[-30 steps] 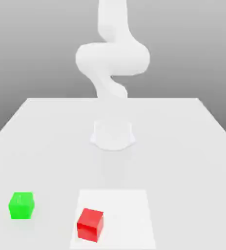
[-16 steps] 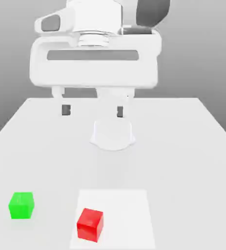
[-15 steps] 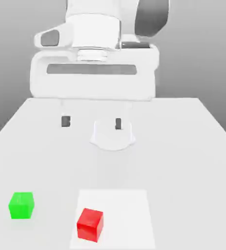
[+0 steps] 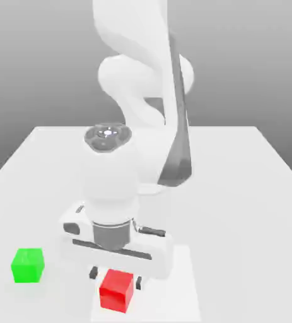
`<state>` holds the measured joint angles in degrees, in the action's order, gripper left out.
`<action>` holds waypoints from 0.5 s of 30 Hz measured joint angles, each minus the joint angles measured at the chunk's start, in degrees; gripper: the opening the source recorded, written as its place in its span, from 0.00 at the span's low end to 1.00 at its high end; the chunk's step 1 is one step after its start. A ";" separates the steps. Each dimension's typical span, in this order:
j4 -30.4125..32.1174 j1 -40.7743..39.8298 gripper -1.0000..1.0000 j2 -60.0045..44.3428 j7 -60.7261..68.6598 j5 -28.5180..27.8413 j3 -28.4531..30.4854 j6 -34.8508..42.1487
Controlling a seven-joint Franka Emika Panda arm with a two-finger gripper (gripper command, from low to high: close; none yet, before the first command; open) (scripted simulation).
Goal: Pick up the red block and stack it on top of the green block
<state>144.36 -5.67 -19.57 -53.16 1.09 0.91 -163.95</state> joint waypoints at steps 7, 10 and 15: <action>0.18 -0.05 0.00 1.14 -0.14 -0.17 -0.03 0.95; 1.04 0.04 0.00 6.73 -0.35 -0.46 0.13 5.68; 1.91 -4.57 0.00 12.07 7.17 -0.86 3.59 10.20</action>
<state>146.28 -10.24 -7.50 -45.99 0.22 4.50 -153.75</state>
